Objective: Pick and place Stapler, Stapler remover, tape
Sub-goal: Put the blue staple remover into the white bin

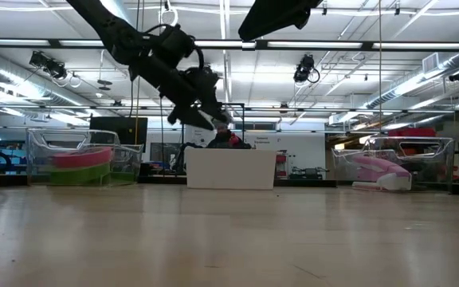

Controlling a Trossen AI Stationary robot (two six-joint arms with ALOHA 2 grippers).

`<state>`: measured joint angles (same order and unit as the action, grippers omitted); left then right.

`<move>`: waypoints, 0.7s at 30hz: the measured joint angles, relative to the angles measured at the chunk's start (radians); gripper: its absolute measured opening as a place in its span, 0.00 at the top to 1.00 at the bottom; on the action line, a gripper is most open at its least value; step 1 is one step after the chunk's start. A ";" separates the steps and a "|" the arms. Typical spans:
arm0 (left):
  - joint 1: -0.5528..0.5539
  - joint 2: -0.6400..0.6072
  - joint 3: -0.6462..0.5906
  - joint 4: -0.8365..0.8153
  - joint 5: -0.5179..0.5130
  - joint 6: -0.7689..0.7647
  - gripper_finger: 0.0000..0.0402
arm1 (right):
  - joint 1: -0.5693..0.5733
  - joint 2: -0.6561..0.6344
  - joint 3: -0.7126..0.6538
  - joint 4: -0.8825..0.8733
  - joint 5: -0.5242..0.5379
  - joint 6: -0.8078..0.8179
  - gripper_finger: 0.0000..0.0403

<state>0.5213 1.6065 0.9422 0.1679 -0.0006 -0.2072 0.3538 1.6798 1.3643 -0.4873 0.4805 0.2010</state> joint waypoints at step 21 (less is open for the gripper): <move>0.023 0.077 0.000 -0.089 0.022 -0.016 0.50 | 0.000 0.000 -0.001 0.000 -0.002 0.003 0.84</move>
<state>0.5447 1.6833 0.9424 0.0792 0.0215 -0.2234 0.3538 1.6798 1.3636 -0.4873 0.4789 0.2039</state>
